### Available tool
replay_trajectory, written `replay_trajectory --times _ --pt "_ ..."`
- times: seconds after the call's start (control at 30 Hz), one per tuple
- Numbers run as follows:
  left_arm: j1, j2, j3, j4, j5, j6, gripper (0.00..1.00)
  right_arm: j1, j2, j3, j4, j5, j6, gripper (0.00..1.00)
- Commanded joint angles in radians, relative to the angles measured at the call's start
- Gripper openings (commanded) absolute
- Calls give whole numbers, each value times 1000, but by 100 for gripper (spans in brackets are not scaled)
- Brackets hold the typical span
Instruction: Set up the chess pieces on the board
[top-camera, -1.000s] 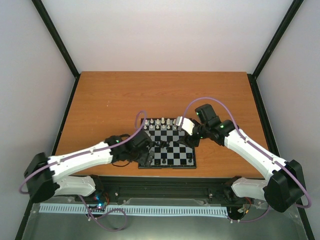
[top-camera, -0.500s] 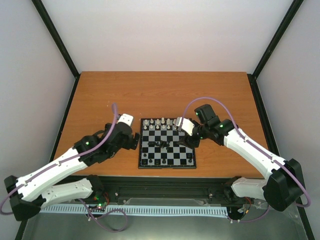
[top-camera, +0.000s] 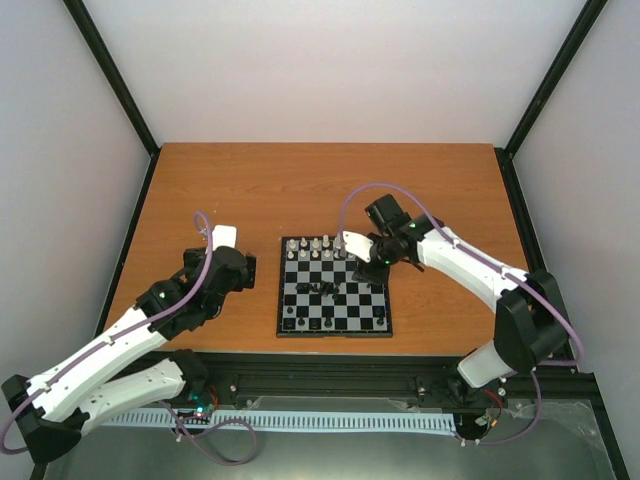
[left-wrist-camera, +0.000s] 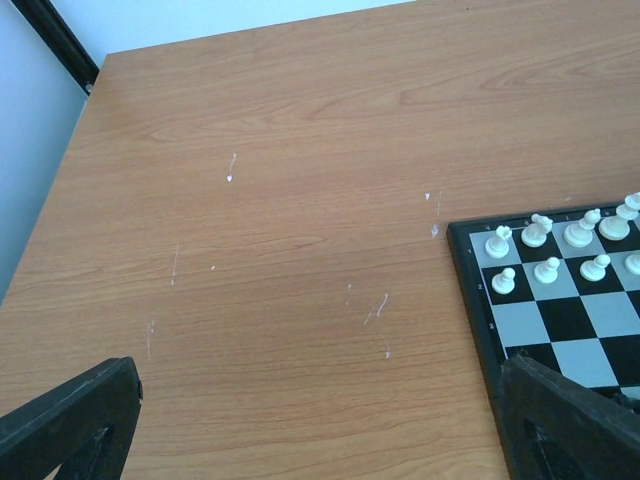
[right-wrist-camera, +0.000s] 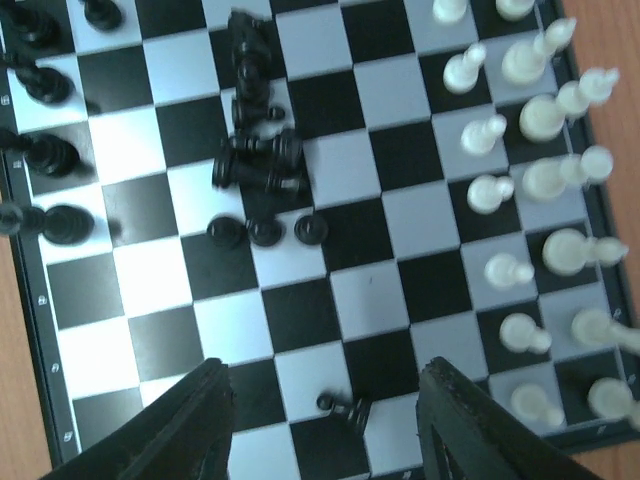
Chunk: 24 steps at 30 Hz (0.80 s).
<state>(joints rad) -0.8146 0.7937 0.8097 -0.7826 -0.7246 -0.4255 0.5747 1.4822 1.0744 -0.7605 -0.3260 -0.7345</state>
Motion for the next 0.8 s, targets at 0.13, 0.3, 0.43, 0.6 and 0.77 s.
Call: replay_trajectory --times 0.13,0.3,0.43,0.6,0.77 --pt "30 -46 48 -17 5 30 100 101 159 183 -50 3 -4 43" --pt "44 -101 43 -22 -51 14 100 135 255 251 -41 -24 58 39" --pt "45 -112 45 -18 3 27 100 185 317 299 -45 -24 81 38" --pt "52 -114 46 -7 48 53 95 222 405 382 -68 -23 118 37" --pt "52 -109 42 -9 53 61 94 238 478 438 -92 -46 138 35"
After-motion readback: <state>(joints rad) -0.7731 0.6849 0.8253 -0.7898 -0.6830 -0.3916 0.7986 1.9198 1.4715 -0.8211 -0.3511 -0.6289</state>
